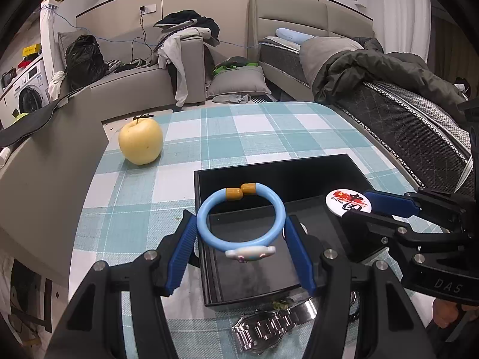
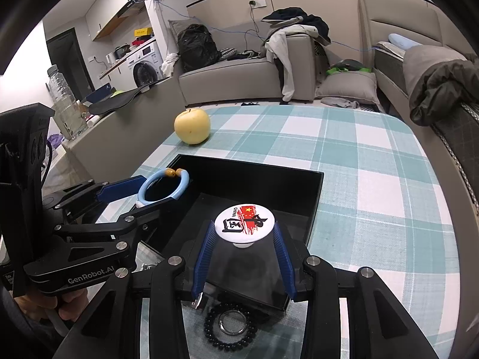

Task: Organize jewelry
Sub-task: 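Carry the white badge and blue bangle over the open black box with both tools, then open both tools to drop the badge and bangle into the box, then grasp the black bead bracelet with the right tool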

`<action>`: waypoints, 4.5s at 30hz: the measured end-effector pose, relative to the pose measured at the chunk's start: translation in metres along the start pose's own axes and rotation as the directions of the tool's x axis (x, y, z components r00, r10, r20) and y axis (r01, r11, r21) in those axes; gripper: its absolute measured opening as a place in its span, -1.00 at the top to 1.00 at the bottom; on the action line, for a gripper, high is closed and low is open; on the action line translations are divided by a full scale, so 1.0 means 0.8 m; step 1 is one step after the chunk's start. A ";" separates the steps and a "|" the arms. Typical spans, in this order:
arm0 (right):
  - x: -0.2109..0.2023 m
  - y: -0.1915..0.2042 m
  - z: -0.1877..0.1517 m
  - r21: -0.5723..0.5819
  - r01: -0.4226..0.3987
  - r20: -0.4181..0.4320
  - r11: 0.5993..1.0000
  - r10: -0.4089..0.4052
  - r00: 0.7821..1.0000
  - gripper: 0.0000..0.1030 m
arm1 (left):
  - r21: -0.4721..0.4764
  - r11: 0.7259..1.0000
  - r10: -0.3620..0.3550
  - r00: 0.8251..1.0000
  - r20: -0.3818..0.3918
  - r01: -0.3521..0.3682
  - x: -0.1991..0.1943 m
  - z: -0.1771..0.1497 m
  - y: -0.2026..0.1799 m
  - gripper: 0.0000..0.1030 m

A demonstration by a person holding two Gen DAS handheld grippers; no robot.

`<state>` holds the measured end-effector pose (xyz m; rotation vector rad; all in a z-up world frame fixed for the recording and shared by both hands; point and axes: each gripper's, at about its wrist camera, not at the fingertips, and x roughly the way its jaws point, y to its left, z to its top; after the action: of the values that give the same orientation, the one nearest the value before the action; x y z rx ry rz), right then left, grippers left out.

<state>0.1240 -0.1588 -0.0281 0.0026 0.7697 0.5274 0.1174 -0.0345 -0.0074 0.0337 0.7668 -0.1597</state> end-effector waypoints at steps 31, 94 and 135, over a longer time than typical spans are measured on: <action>-0.022 -0.011 0.002 0.048 0.008 0.046 0.999 -0.010 0.999 -0.16 | -0.002 1.000 0.006 1.000 -0.021 -0.006 -0.001 -0.001 -0.003 -0.08; -0.006 0.043 -0.098 -0.117 0.184 -0.175 0.976 -0.202 0.964 -0.77 | -0.209 0.977 0.028 0.995 -0.099 -0.049 -0.035 -0.063 0.043 -0.98; -0.007 0.035 -0.094 -0.037 0.106 -0.195 0.994 -0.112 0.975 0.31 | -0.144 0.989 -0.009 0.983 -0.184 -0.018 -0.011 -0.073 0.023 -0.98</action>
<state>0.0581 -0.1510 -0.0734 -0.1175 0.9502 0.4372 0.0740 -0.0100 -0.0435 -0.0888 0.9612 -0.0972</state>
